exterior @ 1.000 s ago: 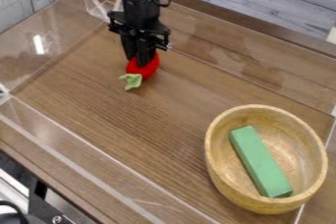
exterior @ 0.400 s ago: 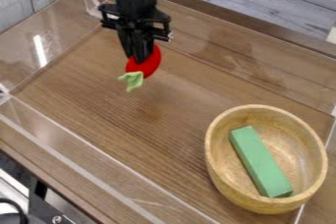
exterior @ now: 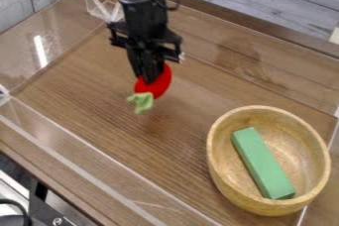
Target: Move the red object to the right side of the table
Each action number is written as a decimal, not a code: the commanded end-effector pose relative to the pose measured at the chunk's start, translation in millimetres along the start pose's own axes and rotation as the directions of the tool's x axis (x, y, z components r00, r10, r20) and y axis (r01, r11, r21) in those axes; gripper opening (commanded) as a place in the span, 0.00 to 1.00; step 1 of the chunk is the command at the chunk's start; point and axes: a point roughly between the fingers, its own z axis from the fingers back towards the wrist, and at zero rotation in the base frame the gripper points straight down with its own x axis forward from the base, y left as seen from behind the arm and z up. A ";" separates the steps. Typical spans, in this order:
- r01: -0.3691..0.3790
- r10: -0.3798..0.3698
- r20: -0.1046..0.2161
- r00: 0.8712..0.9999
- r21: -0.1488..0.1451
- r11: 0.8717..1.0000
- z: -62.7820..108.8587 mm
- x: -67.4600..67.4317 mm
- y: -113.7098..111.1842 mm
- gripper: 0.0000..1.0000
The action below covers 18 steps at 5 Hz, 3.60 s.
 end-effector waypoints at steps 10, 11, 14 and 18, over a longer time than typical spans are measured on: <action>0.010 -0.011 0.028 1.000 0.048 0.999 -51.6 34.7 22.3 1.00; 0.007 -0.008 0.015 1.000 0.045 0.999 -56.4 31.0 23.1 0.00; -0.004 0.005 -0.011 1.000 0.036 0.999 -61.3 29.8 8.8 0.00; -0.002 0.002 -0.017 1.000 0.001 1.000 -65.7 53.2 -35.3 0.00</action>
